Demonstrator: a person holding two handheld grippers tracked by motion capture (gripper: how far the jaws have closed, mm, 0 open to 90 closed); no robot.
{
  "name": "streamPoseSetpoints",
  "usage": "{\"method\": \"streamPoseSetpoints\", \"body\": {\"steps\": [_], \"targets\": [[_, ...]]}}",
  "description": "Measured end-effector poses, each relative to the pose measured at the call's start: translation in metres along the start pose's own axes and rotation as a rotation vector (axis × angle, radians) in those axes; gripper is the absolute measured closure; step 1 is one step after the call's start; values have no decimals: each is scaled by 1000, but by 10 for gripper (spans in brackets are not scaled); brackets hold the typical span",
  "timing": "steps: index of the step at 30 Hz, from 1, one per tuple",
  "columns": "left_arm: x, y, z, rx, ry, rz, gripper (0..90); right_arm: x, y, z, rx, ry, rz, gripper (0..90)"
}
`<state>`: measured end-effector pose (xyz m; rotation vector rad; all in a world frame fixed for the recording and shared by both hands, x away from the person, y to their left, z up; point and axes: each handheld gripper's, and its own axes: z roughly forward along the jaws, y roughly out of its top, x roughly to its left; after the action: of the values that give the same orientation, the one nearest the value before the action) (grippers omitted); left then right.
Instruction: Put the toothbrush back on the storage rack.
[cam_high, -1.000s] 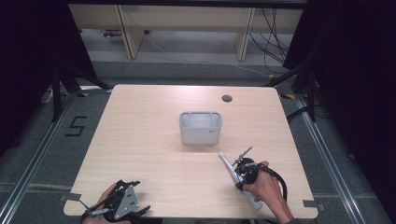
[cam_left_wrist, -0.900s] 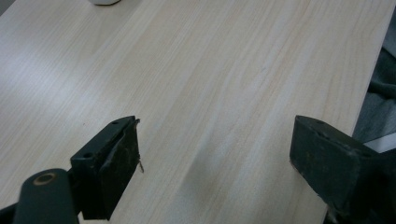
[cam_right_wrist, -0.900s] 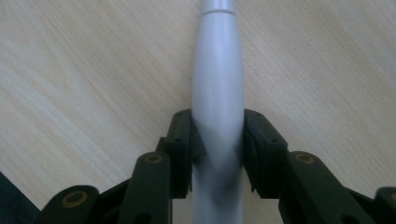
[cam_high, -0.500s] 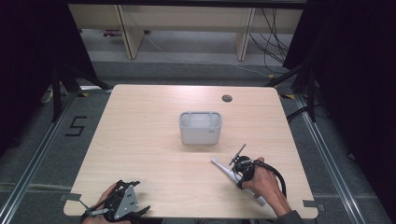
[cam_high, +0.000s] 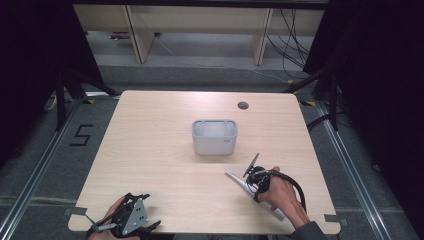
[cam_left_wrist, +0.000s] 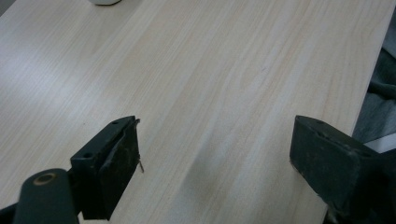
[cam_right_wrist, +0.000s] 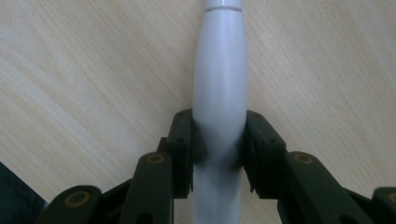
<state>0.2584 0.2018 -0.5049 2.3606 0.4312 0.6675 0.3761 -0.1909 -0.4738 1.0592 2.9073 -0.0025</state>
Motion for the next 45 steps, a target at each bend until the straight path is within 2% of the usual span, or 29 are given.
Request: {"method": "streamPoseSetpoints", "body": {"steps": [2, 6, 7, 10, 11, 12, 13, 14, 15, 16, 19, 20, 21, 23, 24, 26, 28, 30, 31, 34, 35, 36, 38, 39, 41, 42, 43, 44, 45], "targets": [[1, 0, 0, 8, 11, 8, 154, 0, 0, 0, 3, -4, 0, 668], [1, 0, 0, 7, -6, 5, 154, 2, -4, -2, -19, -36, -2, 669], [1, 0, 0, 10, -6, 6, 154, 2, -6, -3, -26, -28, 0, 669], [0, 0, 1, 9, 5, 7, 154, 1, -13, -6, -76, -41, 9, 669], [0, 0, 1, 9, 7, 7, 154, 1, -17, -10, -103, -41, 34, 670], [0, 0, 1, 9, 7, 7, 154, 1, -17, -10, -103, -41, 34, 670], [0, 0, 1, 9, 7, 6, 154, -1, -21, -14, -125, -57, 46, 670], [0, 0, 1, 9, 7, 6, 154, -1, -21, -14, -125, -57, 46, 670], [0, 0, 1, 11, 7, 6, 154, -2, -23, -17, -145, -57, 24, 670], [0, 0, 1, 12, 11, 8, 154, -4, -26, -23, -175, -55, 56, 670], [0, 0, 1, 10, 10, 9, 154, -12, -34, -38, -240, -57, 75, 670], [0, 0, 1, 10, 10, 9, 154, -12, -34, -38, -240, -57, 75, 670], [1, 0, 0, 9, -3, 4, 154, -17, -37, -45, -277, -55, 94, 670], [1, -1, 0, 5, 1, 2, 154, -18, -38, -47, -285, -56, 97, 670], [1, -1, 0, 4, 1, 1, 154, -20, -41, -52, -301, -55, 116, 670], [1, 0, 0, 8, -2, 2, 154, -23, -42, -55, -310, -60, 107, 670], [1, 0, 0, 9, -2, 5, 154, -25, -44, -58, -346, -52, 136, 670], [1, 0, 0, 8, -3, 4, 154, -27, -46, -60, -365, -49, 139, 670], [1, 0, 0, 9, -3, 3, 154, -28, -47, -62, -386, -47, 160, 670], [1, -1, 0, 9, -2, 4, 154, -31, -48, -63, -413, -29, 165, 670], [2, -1, 0, 11, 2, 3, 154, -36, -48, -64, -464, -54, 168, 670], [2, -1, 0, 11, 2, 3, 154, -36, -48, -64, -464, -54, 168, 670], [2, -1, -1, 11, 3, 3, 154, -38, -49, -66, -519, -39, 204, 670], [2, -1, -1, 10, 3, 3, 154, -40, -49, -66, -534, -52, 188, 670], [2, -1, 0, 6, 13, 2, 154, -40, -48, -69, -580, -60, 201, 670], [2, 0, 0, 5, 15, 2, 154, -41, -47, -70, -598, -41, 205, 670], [2, 0, 0, 4, 16, 2, 154, -44, -46, -72, -640, -52, 195, 670], [2, 0, 0, 1, 19, 2, 154, -44, -46, -72, -640, -52, 195, 670], [2, 0, -1, -4, 4, 0, 154, -46, -42, -73, -675, -49, 187, 670]]}}
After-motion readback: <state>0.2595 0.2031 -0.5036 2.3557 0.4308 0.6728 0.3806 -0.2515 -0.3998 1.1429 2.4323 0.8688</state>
